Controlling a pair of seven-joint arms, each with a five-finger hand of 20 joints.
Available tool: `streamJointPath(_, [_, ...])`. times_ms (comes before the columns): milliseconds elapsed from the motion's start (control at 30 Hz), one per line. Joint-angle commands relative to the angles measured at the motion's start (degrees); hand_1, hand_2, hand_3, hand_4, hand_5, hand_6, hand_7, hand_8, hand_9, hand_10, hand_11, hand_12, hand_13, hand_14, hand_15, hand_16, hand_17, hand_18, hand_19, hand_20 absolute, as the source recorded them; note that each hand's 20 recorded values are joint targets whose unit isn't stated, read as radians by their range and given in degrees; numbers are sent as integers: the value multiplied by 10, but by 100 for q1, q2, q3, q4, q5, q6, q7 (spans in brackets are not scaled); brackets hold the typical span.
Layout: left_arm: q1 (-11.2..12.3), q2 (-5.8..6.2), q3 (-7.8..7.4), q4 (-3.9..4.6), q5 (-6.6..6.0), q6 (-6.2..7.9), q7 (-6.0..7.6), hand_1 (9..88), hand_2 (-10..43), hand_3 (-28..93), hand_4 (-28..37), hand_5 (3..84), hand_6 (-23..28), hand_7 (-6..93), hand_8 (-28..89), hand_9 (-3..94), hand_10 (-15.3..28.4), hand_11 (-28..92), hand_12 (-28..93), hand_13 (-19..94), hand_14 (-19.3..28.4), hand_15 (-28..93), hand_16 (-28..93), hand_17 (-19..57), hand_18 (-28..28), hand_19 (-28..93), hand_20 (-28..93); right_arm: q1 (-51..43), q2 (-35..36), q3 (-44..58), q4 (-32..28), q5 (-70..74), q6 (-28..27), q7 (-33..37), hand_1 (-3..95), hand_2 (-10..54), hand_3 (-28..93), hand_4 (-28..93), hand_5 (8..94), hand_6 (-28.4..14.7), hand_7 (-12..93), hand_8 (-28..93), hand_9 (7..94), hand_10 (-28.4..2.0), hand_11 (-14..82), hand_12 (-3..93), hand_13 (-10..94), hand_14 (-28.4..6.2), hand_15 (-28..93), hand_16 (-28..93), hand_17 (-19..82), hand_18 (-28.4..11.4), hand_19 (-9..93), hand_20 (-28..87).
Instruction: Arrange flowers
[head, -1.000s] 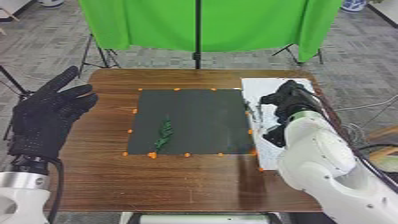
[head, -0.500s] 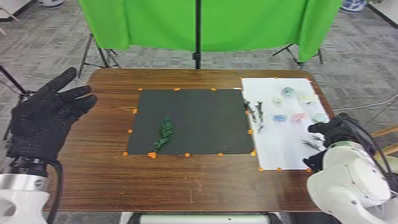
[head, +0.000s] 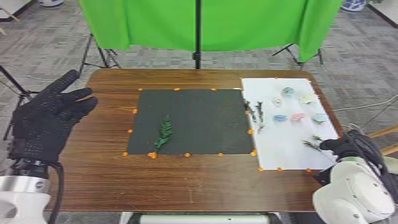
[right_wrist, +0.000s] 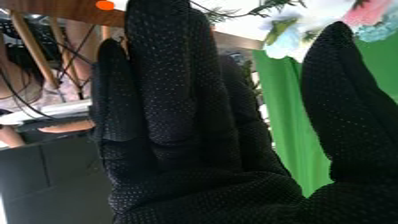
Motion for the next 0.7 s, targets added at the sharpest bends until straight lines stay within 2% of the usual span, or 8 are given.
streamJointPath(33, [17, -28, 67, 35, -41, 38, 31, 228, 71, 796, -226, 358, 83, 148, -103, 352, 218, 340, 123, 264, 284, 617, -122, -56, 249, 610, 252, 19, 272, -52, 296, 80, -3, -14, 371, -67, 695, -216, 522, -48, 98, -104, 764, -194, 235, 146, 779, -148, 513, 131, 489, -221, 932, -19])
streamJointPath(100, [9, -15, 82, 37, -42, 35, 55, 228, 71, 795, -226, 359, 83, 148, -103, 352, 218, 341, 123, 264, 284, 617, -122, -56, 249, 610, 252, 86, 332, -96, 359, 164, -34, -33, 374, -72, 696, -216, 521, -44, 100, -106, 763, -193, 235, 146, 779, -146, 514, 131, 490, -219, 932, -20])
streamJointPath(133, [-46, -28, 97, 57, -28, 13, 0, 228, 71, 795, -226, 358, 83, 148, -103, 352, 219, 340, 123, 264, 284, 616, -123, -56, 249, 610, 252, 108, 341, -115, 386, 180, -61, -35, 376, -74, 698, -217, 522, -42, 101, -107, 763, -193, 235, 146, 779, -145, 515, 131, 491, -218, 932, -21])
streamJointPath(167, [-26, -11, 103, 50, -43, 38, 50, 228, 71, 795, -225, 358, 83, 149, -103, 352, 219, 340, 122, 264, 284, 616, -123, -56, 249, 610, 252, 175, 368, -176, 437, 203, -61, -63, 379, -76, 699, -218, 525, -38, 103, -107, 763, -191, 235, 146, 779, -144, 516, 132, 492, -217, 932, -22])
streamJointPath(233, [-6, 0, 103, 48, -48, 28, 65, 228, 71, 795, -226, 358, 83, 149, -103, 352, 219, 339, 122, 264, 284, 616, -123, -56, 249, 610, 252, 259, 398, -259, 516, 265, -78, -42, 381, -78, 698, -219, 528, -35, 104, -109, 763, -190, 236, 146, 779, -142, 517, 132, 492, -216, 932, -21])
streamJointPath(400, [-45, -17, 106, 70, -45, 28, 23, 228, 71, 795, -226, 358, 82, 149, -104, 352, 219, 339, 123, 263, 284, 616, -123, -56, 249, 610, 252, 476, 466, -526, 656, 355, -109, -122, 387, -78, 695, -221, 546, -26, 108, -111, 764, -184, 237, 146, 778, -136, 521, 133, 493, -212, 932, -22])
streamJointPath(700, [-92, 16, 137, 82, -41, -11, -5, 228, 71, 796, -226, 358, 83, 149, -104, 352, 219, 338, 122, 265, 284, 616, -122, -56, 249, 610, 252, 1089, 607, -1295, 938, 239, 25, -119, 427, -94, 701, -236, 643, -6, 124, -121, 785, -166, 240, 148, 787, -119, 529, 136, 502, -197, 932, -14])
